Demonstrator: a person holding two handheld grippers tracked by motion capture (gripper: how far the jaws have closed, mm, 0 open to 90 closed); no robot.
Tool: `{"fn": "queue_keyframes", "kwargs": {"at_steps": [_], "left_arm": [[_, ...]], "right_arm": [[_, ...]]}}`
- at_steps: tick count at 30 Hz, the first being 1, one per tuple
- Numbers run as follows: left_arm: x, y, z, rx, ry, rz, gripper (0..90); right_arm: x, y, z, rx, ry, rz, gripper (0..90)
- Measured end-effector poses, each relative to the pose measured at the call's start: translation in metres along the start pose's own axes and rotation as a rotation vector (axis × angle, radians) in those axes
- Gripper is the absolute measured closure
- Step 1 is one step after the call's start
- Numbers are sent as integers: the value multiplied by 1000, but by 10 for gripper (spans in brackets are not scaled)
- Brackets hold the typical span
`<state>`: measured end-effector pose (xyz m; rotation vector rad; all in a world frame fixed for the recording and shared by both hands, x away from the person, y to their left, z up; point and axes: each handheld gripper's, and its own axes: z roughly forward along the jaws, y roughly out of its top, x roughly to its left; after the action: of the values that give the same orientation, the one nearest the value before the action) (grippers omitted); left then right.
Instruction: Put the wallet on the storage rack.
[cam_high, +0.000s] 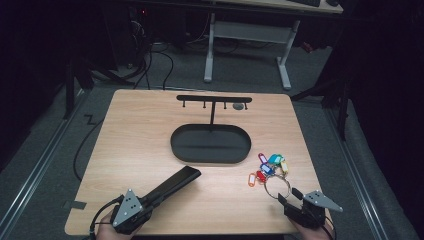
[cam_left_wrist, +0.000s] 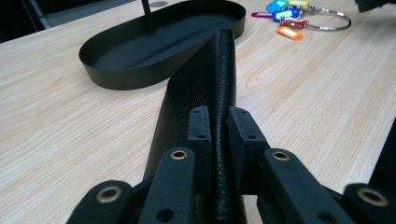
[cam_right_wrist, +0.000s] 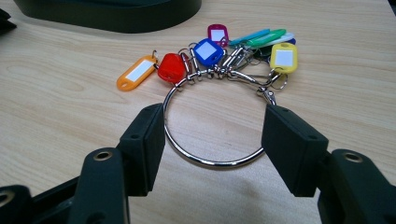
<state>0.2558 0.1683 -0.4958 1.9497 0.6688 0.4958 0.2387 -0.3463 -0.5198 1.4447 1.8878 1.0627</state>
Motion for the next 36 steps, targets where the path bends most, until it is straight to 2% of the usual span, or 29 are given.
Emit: {"fn": "queue_keyframes", "kwargs": {"at_steps": [2, 3, 9, 10, 11, 13, 18, 21, 23, 25, 26, 31, 34, 36], "left_arm": [[4, 0, -2, -12, -8, -32, 803], [4, 0, -2, -12, -8, -32, 804], [17, 2, -3, -49, -15, -100, 805], [22, 1, -4, -59, -17, -124, 805], [22, 1, -4, -59, -17, -124, 804], [26, 1, -5, -70, -22, -151, 804], [35, 0, -1, -80, -13, -162, 802], [44, 3, 0, -93, -33, -220, 805], [44, 4, 0, -90, -35, -226, 809], [43, 4, -1, -95, -60, -242, 811], [39, 5, -3, -109, -87, -248, 811], [28, 6, -1, -134, -113, -256, 811], [26, 6, 2, -128, -109, -245, 811], [29, 5, 3, -129, -97, -253, 810]], "right_arm": [[0, 2, 3, -1, 1, 0, 399], [0, 2, 3, -1, 1, 0, 399], [4, 1, 3, 5, 9, -23, 399], [3, 1, 2, 3, 5, -15, 399], [3, 1, 2, 3, 5, -15, 399], [1, 1, 1, -4, 4, -6, 399], [2, 2, 2, -2, 8, -12, 399], [1, 1, 2, -1, 10, -18, 399], [-1, 2, 1, -5, 6, -9, 399], [-1, 2, 1, -7, 6, -4, 399], [-1, 3, 2, -9, 8, 2, 399], [1, 3, 4, -3, 17, -9, 399], [1, 3, 5, -4, 20, -4, 399], [1, 3, 4, -7, 20, -2, 398]]}}
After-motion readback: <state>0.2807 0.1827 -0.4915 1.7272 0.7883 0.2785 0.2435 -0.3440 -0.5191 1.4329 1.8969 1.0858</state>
